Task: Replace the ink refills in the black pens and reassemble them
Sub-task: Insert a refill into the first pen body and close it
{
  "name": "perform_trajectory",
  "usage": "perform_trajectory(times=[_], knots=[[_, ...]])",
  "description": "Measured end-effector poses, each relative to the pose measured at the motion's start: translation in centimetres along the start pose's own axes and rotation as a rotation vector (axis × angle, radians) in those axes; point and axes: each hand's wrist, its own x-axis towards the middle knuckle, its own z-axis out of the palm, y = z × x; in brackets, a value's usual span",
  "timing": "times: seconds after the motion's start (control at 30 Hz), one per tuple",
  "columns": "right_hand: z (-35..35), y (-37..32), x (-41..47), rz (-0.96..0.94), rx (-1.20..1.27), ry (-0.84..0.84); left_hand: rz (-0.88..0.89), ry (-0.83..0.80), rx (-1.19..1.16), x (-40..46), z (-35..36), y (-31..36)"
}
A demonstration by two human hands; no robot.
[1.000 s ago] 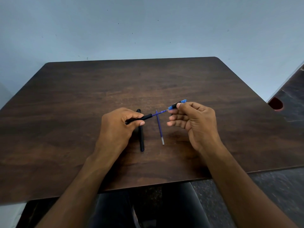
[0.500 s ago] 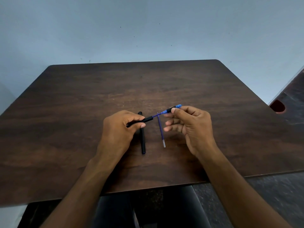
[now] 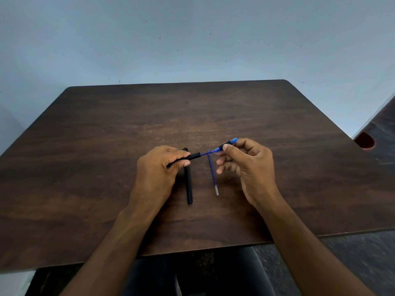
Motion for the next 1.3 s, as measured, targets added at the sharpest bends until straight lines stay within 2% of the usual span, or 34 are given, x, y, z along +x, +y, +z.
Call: perform_trajectory(times=[0.3,0.93,1.17,1.3], knots=[[0.27,-0.31,-0.25,-0.027,0.095,-0.074,0.084,0.009,0.064,-0.30,-0.07,0.35],[0.41,0.60,-0.45,-0.055,-0.206,-0.123,0.129,0.010,0.106,-0.57,-0.20,0.40],[0.51,0.34,-0.59,-0.031,-0.133,-0.116,0.136,0.008,0.090,-0.54,-0.12,0.49],[0.54,0.37,-0.49,-0.019,-0.177,-0.125,0.140,0.006,0.112,-0.48,-0.07,0.31]])
